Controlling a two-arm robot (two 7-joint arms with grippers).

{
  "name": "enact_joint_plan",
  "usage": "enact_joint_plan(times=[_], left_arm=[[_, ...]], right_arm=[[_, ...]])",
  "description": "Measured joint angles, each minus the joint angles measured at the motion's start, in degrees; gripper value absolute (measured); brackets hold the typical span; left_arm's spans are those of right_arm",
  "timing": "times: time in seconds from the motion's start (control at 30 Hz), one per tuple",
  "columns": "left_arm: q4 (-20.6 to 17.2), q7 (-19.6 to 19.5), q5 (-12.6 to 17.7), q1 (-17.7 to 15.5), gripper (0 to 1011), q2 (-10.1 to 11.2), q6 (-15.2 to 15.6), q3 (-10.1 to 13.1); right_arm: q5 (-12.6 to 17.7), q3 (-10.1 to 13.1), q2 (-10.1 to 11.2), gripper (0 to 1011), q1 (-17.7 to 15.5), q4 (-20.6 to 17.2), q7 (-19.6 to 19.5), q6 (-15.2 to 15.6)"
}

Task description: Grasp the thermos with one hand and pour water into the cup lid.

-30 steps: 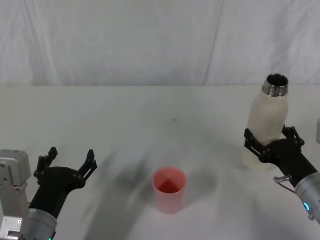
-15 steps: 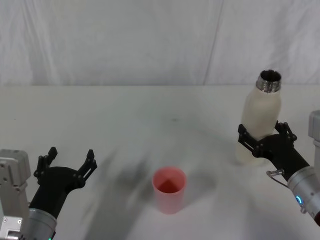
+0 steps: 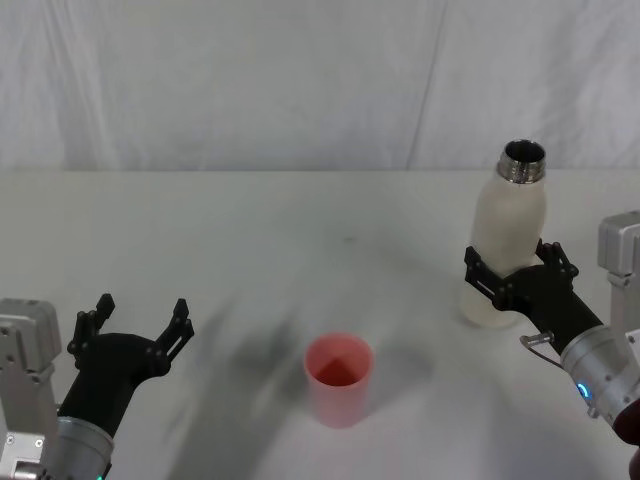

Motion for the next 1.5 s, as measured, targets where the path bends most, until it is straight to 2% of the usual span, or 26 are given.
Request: enact_joint_plan(times=[0.5, 1.5], left_arm=[[0.0, 0.0, 0.0, 0.0, 1001, 0.0, 0.0, 0.0], [0.0, 0.0, 0.0, 0.0, 1001, 0.0, 0.0, 0.0]], right_arm=[[-0.03, -0.34, -1.25, 952, 2.06, 3.18, -0.24, -1.25], [-0.14, -0.88, -1.3, 952, 3.12, 5.0, 0.02, -0.79]])
